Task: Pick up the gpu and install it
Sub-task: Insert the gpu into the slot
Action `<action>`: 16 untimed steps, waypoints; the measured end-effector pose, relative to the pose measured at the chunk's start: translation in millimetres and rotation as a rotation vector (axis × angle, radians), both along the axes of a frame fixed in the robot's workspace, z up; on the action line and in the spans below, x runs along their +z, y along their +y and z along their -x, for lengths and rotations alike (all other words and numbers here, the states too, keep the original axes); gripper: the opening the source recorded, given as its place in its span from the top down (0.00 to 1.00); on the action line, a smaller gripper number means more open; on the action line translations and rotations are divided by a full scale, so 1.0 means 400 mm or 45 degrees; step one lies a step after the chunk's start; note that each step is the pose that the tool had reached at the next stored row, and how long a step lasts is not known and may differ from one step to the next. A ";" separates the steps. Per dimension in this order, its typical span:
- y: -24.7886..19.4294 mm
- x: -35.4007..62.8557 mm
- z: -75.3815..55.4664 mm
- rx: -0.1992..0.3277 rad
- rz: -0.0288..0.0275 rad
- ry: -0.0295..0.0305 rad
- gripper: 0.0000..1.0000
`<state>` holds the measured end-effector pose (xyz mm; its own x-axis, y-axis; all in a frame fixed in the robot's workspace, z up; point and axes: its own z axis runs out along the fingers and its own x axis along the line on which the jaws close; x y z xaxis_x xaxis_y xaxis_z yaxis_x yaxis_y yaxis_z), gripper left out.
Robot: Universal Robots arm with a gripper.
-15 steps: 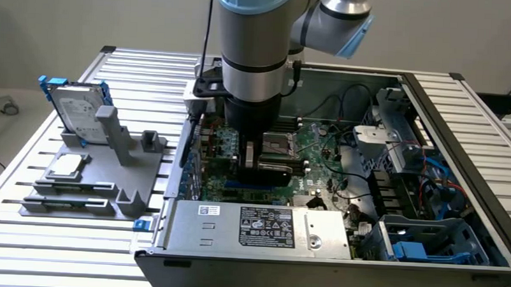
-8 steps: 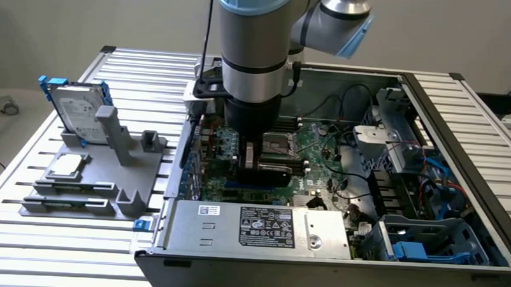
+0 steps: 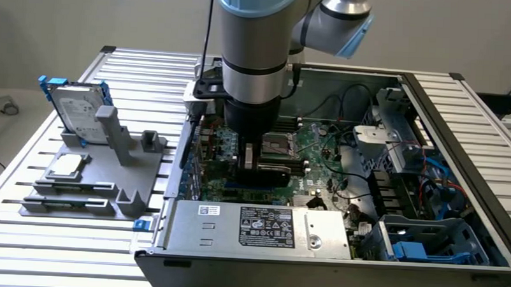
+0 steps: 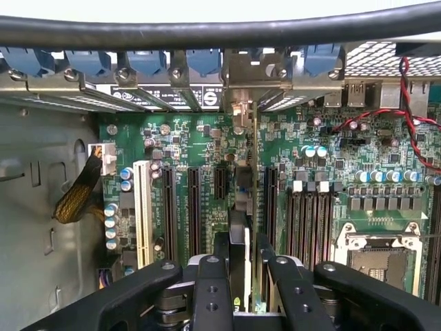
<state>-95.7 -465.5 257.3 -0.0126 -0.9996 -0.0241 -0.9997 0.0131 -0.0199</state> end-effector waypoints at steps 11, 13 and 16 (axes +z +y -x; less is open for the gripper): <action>0.000 -0.002 -0.001 0.000 -0.0033 0.0262 0.73; 0.000 -0.003 -0.003 0.000 -0.0068 0.0300 0.73; 0.000 -0.003 -0.007 0.001 -0.0100 0.0357 0.73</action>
